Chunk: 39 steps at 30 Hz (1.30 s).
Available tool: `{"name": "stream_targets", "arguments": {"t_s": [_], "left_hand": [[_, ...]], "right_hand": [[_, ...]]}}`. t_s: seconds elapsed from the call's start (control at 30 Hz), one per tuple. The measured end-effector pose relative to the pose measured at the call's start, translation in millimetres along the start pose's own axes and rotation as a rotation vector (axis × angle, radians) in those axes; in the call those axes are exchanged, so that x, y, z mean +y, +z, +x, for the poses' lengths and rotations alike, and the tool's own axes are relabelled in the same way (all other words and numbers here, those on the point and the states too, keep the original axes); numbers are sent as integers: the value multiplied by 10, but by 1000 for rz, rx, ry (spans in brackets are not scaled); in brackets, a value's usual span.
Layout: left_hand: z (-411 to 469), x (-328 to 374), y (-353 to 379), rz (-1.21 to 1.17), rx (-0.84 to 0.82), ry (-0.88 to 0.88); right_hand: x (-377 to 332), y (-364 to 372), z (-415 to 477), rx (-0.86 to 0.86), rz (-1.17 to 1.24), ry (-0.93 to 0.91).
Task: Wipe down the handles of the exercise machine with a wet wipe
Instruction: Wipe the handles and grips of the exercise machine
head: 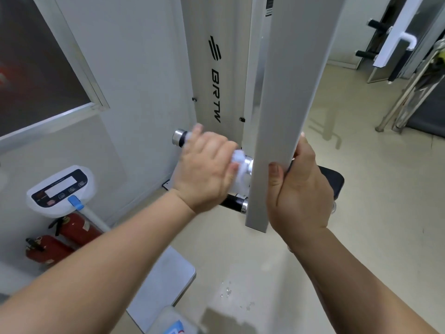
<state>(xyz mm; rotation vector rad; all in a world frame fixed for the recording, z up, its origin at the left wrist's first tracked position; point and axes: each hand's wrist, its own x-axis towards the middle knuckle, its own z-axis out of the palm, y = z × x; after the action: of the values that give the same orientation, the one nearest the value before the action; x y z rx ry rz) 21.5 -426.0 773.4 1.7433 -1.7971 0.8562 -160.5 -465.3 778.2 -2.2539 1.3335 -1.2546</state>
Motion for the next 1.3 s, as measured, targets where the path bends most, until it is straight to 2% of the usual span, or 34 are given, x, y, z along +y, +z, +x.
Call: {"name": "stream_targets", "arguments": {"t_s": [0.1, 0.2, 0.33, 0.43, 0.5, 0.57, 0.7, 0.8, 0.87, 0.93, 1.03, 1.13, 1.23, 1.3], "left_hand": [[4, 187, 39, -23, -1, 134], [-12, -192, 44, 28, 26, 230], [-8, -601, 9, 81, 0, 137], [-41, -339, 114, 46, 51, -75], [-97, 51, 224, -19, 58, -127], [-156, 289, 274, -58, 50, -61], [-122, -129, 210, 20, 56, 77], [-45, -440, 155, 66, 65, 22], [-18, -320, 145, 32, 58, -74], [-27, -51, 170, -19, 32, -92], [-100, 143, 195, 8, -28, 95], [-82, -258, 172, 90, 6, 209], [-118, -613, 134, 164, -2, 161], [-139, -516, 124, 145, -9, 66]], "right_hand": [[4, -22, -1, -15, 2, -9], [13, -46, 8, -35, -1, -14], [5, -32, 30, -31, -2, -8], [2, 15, 48, -3, -9, -5], [6, 29, 58, 2, -9, -10], [16, 18, 62, -9, -4, -15], [28, -10, 53, -15, 2, -26], [3, 19, 38, 1, -10, -33], [3, 38, 48, 10, -19, -28], [30, 36, 68, 14, -15, -16], [78, -1, 63, 13, -24, -28], [76, -12, 43, -9, -23, -51], [36, 25, 39, -8, -15, -51], [21, 49, 49, -1, -17, -48]]}}
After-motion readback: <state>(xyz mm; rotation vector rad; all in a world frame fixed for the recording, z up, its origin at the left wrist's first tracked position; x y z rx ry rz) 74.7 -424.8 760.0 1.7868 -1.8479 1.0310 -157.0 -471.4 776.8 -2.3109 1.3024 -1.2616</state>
